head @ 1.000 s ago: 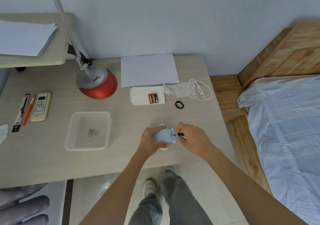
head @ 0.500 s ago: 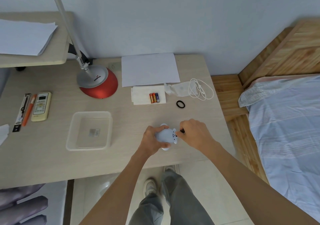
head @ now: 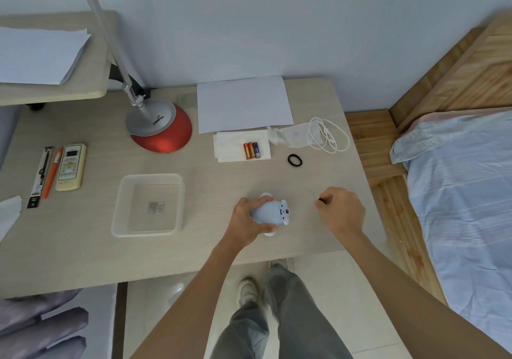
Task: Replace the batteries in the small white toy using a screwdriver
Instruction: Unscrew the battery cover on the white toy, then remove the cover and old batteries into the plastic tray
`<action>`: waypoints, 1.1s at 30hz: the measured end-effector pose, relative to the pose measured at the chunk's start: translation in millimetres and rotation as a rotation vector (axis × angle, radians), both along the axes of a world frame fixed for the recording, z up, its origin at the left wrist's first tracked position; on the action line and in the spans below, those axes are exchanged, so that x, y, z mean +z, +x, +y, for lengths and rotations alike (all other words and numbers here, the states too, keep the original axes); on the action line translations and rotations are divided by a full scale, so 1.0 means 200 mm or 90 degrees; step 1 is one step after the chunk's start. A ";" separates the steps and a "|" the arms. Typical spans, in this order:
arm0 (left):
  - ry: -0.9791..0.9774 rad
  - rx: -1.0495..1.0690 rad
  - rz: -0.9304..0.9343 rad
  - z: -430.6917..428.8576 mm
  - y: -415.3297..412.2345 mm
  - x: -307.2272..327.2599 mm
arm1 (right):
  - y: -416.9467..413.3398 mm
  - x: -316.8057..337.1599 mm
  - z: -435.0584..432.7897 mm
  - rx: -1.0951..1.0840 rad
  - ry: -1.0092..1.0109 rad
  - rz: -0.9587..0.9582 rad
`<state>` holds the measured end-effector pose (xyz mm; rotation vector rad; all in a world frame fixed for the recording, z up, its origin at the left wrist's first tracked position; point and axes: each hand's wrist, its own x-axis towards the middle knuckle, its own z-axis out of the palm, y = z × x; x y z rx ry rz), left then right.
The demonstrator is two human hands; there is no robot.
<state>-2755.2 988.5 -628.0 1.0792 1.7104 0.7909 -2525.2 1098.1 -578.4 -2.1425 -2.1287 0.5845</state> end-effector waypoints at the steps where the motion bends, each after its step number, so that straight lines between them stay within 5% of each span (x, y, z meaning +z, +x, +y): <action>1: 0.003 -0.002 0.003 0.00 0.00 0.00 | 0.01 -0.04 -0.01 -0.023 0.000 -0.005; 9: 0.010 -0.005 0.006 -0.01 -0.02 -0.03 | 0.04 -0.20 -0.05 -0.096 -0.008 0.094; 12: 0.013 -0.003 -0.002 -0.01 -0.02 -0.03 | 0.02 -0.21 -0.09 -0.017 0.024 0.070; 17: 0.006 -0.012 0.014 -0.01 -0.02 -0.02 | -0.13 -0.19 -0.18 0.227 -0.133 0.274; 26: 0.047 -0.028 0.100 -0.05 -0.03 0.01 | -0.23 -0.23 -0.16 0.254 -0.198 0.337; 33: 0.176 -0.284 0.418 -0.04 -0.16 0.21 | -0.23 -0.20 -0.15 0.270 -0.202 0.328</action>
